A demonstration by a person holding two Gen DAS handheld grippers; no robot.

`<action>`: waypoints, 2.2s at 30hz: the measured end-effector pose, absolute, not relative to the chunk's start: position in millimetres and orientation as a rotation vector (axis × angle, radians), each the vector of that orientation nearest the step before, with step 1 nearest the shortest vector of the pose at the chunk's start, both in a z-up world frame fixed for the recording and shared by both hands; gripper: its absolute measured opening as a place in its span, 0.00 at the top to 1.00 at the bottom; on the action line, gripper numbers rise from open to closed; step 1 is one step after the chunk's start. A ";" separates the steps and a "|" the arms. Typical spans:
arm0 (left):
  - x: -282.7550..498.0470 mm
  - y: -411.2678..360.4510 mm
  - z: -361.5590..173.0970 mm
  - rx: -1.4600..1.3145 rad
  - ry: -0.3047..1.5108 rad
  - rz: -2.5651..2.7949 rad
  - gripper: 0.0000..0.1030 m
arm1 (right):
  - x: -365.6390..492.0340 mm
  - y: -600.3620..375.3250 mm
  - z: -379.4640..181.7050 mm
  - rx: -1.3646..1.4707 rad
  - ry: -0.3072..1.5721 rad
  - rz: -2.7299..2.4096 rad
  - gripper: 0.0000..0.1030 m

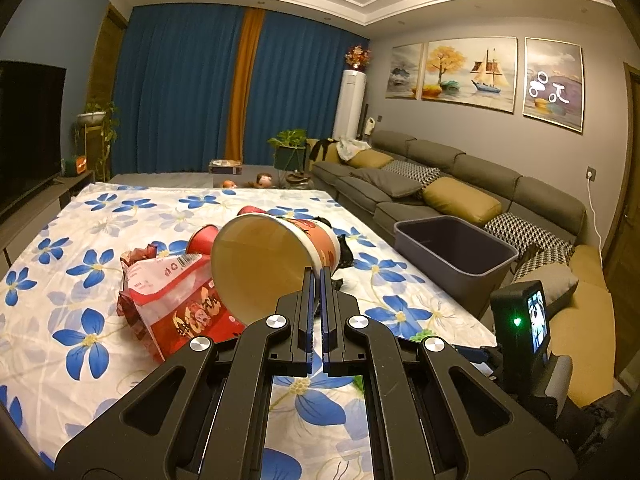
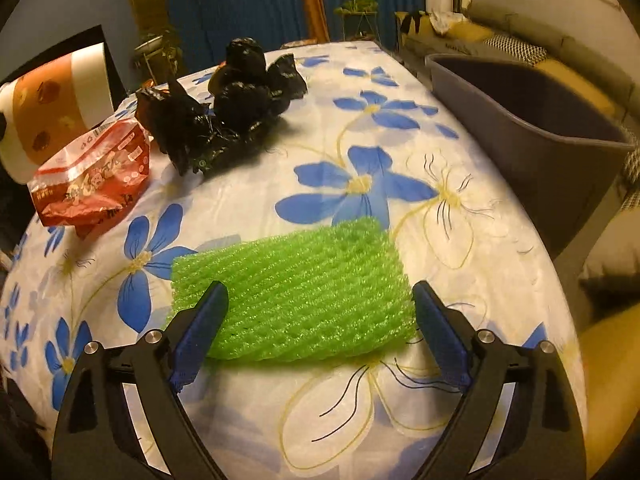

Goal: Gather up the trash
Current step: 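Close the right tool on the green foam net and lift it, then carry the paper cup and green foam net over the grey bin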

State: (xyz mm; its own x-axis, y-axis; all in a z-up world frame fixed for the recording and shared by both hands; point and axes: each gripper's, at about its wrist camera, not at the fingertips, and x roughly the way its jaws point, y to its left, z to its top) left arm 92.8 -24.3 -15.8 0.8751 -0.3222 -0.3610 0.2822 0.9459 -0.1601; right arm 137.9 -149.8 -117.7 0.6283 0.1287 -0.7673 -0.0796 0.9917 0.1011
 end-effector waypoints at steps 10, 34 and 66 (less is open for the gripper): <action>90.6 -26.6 -14.6 -0.103 0.393 -0.316 0.98 | 128.1 -140.7 -112.9 0.094 0.839 0.207 0.68; 140.7 -106.7 19.9 -0.059 0.318 -0.473 0.98 | 143.4 -228.2 -3.5 0.070 0.505 0.056 0.77; 276.3 -284.0 -13.3 -0.054 0.439 -0.706 0.98 | 220.5 -347.7 2.8 0.144 0.441 -0.175 0.66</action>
